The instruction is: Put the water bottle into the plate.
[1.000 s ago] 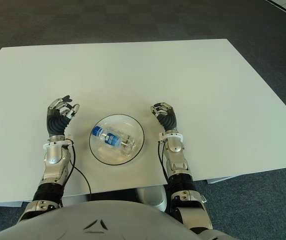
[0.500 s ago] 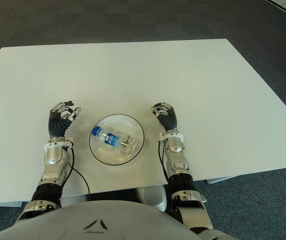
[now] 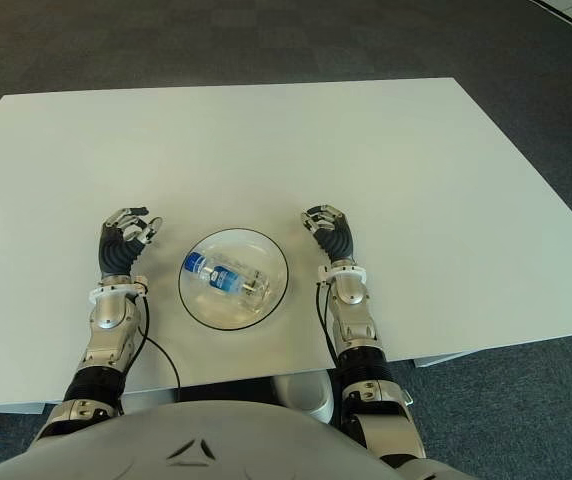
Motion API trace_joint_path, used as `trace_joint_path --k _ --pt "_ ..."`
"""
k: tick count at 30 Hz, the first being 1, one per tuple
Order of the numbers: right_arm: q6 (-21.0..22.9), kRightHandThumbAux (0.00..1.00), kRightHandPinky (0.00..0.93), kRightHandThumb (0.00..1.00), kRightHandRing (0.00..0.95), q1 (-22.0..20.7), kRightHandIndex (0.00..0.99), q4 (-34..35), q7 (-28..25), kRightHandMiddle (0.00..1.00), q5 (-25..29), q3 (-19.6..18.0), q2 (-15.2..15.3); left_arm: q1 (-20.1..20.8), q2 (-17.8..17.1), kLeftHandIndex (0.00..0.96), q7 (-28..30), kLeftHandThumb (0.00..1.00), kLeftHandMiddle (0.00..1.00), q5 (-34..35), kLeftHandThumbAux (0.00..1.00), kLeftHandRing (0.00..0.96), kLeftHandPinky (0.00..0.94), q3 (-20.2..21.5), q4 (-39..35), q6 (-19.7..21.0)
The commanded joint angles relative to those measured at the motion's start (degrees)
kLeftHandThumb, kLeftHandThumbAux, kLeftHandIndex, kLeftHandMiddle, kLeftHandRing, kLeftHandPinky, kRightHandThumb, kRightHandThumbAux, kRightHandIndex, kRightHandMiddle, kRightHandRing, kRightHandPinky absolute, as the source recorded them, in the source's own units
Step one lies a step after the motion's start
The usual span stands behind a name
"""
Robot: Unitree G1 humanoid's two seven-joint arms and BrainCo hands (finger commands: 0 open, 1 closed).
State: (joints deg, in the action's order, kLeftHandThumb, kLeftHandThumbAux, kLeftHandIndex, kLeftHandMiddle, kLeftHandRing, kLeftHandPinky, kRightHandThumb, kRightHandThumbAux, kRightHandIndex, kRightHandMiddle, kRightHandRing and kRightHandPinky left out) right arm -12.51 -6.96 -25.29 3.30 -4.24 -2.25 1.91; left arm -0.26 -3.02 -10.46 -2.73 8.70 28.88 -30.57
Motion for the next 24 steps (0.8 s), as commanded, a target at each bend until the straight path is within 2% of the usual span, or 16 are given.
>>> trace_joint_path --k 1,6,24 --pt "0.87 0.684 0.868 0.845 0.866 0.2 0.432 -0.13 -0.16 0.548 0.53 -0.02 -0.06 0.55 -0.05 0.438 -1.04 0.705 0.691 -0.59 0.714 0.664 0.652 0.13 1.15 1.3" --pt "1.07 0.681 0.866 0.846 0.866 0.32 0.447 0.22 -0.04 0.496 0.45 -0.03 -0.08 0.95 -0.65 0.437 -0.53 0.705 0.7 -0.87 0.715 0.677 0.664 -0.18 2.92 0.15" --pt "0.93 0.681 0.863 0.846 0.866 0.56 0.449 0.91 0.07 0.489 0.4 0.03 -0.11 1.88 -0.98 0.437 -0.5 0.707 0.706 -0.76 0.715 0.686 0.668 -0.41 4.86 0.09"
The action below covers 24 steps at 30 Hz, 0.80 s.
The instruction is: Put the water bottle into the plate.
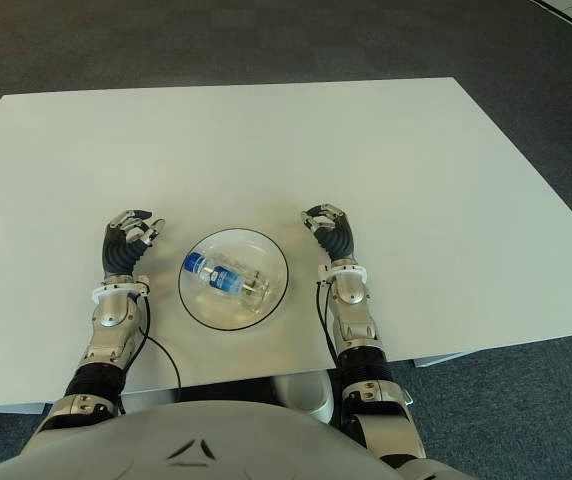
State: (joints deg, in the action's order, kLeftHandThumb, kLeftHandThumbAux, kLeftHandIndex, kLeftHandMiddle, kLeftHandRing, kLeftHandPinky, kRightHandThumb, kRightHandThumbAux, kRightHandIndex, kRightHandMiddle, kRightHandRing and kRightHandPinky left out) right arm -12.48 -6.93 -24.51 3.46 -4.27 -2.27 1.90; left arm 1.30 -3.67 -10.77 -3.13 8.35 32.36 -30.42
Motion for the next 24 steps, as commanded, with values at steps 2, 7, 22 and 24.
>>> trace_joint_path --k 2,7,22,24 --pt "0.93 0.681 0.862 0.846 0.866 0.57 0.449 0.24 -0.1 0.489 0.46 0.04 -0.13 0.35 -0.47 0.437 0.07 0.706 0.705 -0.32 0.715 0.686 0.669 -0.1 1.67 -0.41" --pt "0.97 0.681 0.861 0.846 0.867 0.68 0.449 0.44 -0.03 0.489 0.39 0.08 -0.15 0.42 -0.84 0.436 0.75 0.706 0.701 -0.01 0.716 0.683 0.664 -0.18 2.32 -0.91" --pt "1.27 0.68 0.865 0.846 0.867 0.68 0.449 0.5 -0.07 0.489 0.29 0.18 -0.08 -0.16 -1.29 0.436 3.16 0.707 0.7 2.06 0.716 0.685 0.675 0.06 3.06 0.21" --pt "1.65 0.68 0.865 0.846 0.867 0.65 0.449 0.59 0.01 0.489 0.22 0.19 -0.09 -0.35 -1.21 0.436 3.29 0.707 0.7 2.38 0.716 0.685 0.67 0.16 2.84 1.24"
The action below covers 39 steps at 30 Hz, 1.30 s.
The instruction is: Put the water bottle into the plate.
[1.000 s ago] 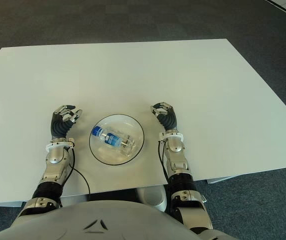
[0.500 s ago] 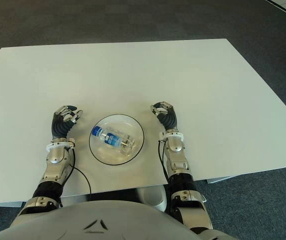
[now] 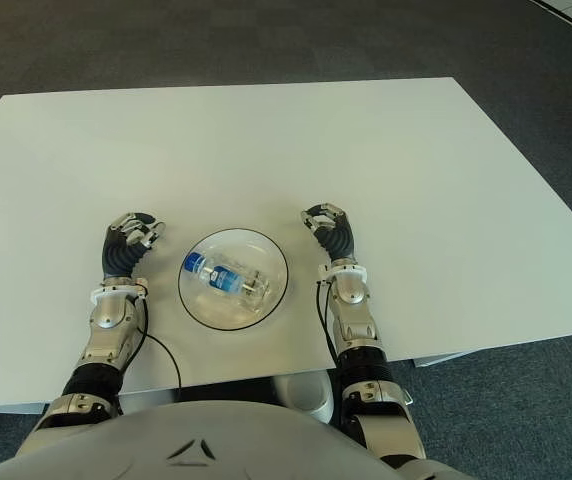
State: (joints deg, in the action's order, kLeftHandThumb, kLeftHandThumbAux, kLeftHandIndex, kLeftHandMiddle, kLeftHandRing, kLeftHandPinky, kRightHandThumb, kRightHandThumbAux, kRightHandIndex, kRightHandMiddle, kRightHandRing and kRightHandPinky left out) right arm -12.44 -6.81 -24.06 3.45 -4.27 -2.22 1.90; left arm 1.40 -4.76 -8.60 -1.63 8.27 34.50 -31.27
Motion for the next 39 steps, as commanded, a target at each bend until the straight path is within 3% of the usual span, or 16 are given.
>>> trace_joint_path --k 1,8,10,15,27,39 --pt "1.83 0.68 0.865 0.846 0.867 0.52 0.449 0.21 0.07 0.489 0.17 0.16 -0.09 -0.48 -0.06 0.436 1.12 0.708 0.7 1.05 0.716 0.684 0.667 0.29 0.46 2.92" --pt "2.27 0.68 0.862 0.846 0.865 -0.12 0.449 -0.93 0.37 0.489 -0.1 0.29 -0.2 -1.02 1.01 0.436 0.68 0.709 0.689 2.81 0.715 0.667 0.636 0.98 -1.34 7.44" --pt "1.94 0.683 0.865 0.847 0.868 -0.5 0.435 -1.97 0.55 0.563 -0.24 0.34 -0.27 -1.16 1.4 0.436 0.83 0.709 0.679 3.44 0.714 0.655 0.627 1.11 -1.84 7.95" --pt "0.57 0.684 0.87 0.848 0.869 -1.37 0.429 -4.64 0.03 0.604 0.06 0.35 -0.14 -1.31 1.8 0.435 0.14 0.709 0.659 3.51 0.713 0.634 0.606 1.09 -2.5 9.01" --pt "-4.06 0.683 0.872 0.846 0.87 -3.17 0.425 -10.99 -0.31 0.592 0.68 -0.2 -0.34 -1.93 2.35 0.434 -0.78 0.708 0.629 2.98 0.713 0.608 0.583 0.99 -4.15 11.02" --pt "-5.98 0.684 0.861 0.844 0.863 -4.08 0.421 -14.19 0.0 0.587 0.27 -0.17 -0.09 -2.9 2.51 0.434 0.13 0.709 0.619 3.45 0.712 0.602 0.597 1.16 -5.04 11.06"
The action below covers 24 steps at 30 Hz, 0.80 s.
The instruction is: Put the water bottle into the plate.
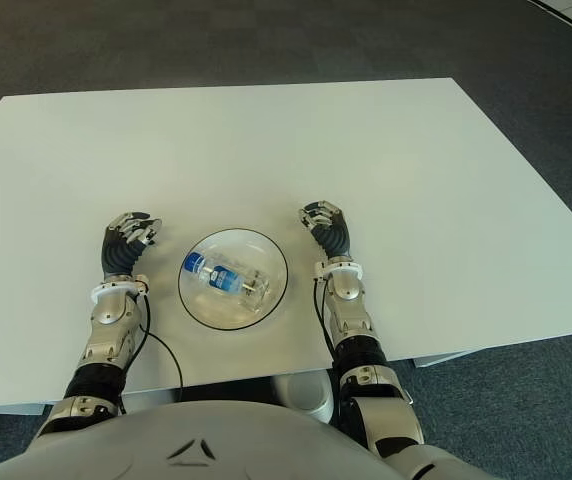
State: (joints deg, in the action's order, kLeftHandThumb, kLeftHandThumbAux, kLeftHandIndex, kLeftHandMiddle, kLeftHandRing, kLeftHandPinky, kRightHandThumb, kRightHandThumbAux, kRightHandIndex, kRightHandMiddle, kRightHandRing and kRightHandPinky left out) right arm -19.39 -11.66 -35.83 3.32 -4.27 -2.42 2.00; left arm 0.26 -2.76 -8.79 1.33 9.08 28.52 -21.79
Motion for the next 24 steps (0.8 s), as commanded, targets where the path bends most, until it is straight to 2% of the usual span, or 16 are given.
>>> trace_joint_path --k 1,10,24 --pt "0.98 0.684 0.86 0.844 0.862 0.68 0.42 -2.65 0.08 0.587 0.28 0.05 -0.2 -1.74 0.45 0.435 0.41 0.709 0.621 0.52 0.712 0.603 0.596 0.38 1.0 1.5" --pt "0.99 0.684 0.86 0.844 0.856 0.36 0.419 -3.59 -0.26 0.586 0.51 0.1 -0.29 -1.82 0.13 0.435 0.96 0.709 0.64 0.78 0.712 0.623 0.615 0.46 1.36 0.92" --pt "-1.74 0.683 0.864 0.845 0.865 -0.42 0.422 -6.65 1.47 0.587 0.11 0.19 -1.03 -1.66 -0.66 0.434 0.96 0.708 0.64 0.39 0.712 0.621 0.604 0.39 2.09 0.86"
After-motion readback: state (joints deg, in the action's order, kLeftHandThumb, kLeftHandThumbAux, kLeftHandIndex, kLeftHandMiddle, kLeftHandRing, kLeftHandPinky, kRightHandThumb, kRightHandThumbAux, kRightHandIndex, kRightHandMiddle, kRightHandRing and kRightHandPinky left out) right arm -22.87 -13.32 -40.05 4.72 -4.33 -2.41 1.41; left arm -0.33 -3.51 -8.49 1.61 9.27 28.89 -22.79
